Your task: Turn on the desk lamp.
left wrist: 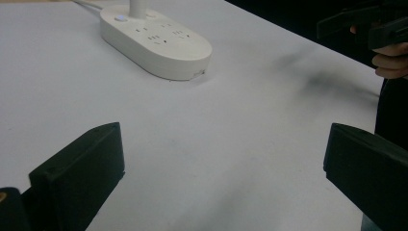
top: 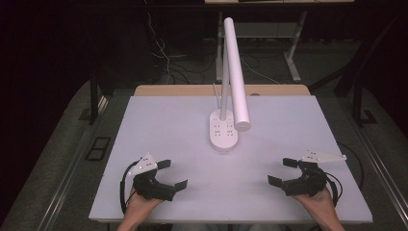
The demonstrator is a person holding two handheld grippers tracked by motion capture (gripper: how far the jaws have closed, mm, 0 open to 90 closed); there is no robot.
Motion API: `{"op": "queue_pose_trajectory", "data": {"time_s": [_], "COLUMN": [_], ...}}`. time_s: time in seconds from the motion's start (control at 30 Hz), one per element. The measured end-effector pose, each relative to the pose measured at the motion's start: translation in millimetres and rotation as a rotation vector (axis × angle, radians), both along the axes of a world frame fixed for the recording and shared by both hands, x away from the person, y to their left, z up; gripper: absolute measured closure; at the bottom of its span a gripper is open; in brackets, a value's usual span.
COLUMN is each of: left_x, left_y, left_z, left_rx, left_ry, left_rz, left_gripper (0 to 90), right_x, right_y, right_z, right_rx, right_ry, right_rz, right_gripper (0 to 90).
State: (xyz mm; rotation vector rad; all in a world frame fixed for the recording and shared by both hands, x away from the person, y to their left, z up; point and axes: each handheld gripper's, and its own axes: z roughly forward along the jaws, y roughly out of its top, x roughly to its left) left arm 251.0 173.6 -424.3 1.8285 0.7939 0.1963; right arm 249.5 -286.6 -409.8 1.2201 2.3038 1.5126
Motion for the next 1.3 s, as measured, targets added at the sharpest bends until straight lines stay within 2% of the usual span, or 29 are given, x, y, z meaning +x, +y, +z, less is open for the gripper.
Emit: {"op": "queue_pose_trajectory", "data": {"time_s": [0.57,1.2,1.3], "left_x": [1.7,1.3,0.4], "left_y": [-2.3,-2.4,-2.3], "left_z": [-0.7,-0.6,-0.2], "left_rx": [0.009,0.006,0.007], "left_ry": [0.000,-0.001,0.000], "left_rz": [-0.018,-0.015,-0.013], "left_gripper": [0.0,0.0,0.0], "right_x": [-2.1,-2.0,-0.8], "right_y": [-3.6,-1.5,-0.4], "right_z": [0.9,6.9,7.7], "right_rx": [0.000,-0.033,-0.039], "right_ry": [0.018,0.032,0.045], "right_rz": [-0.010,0.024,0.032], "right_gripper": [0.5,0.5,0.5]}}
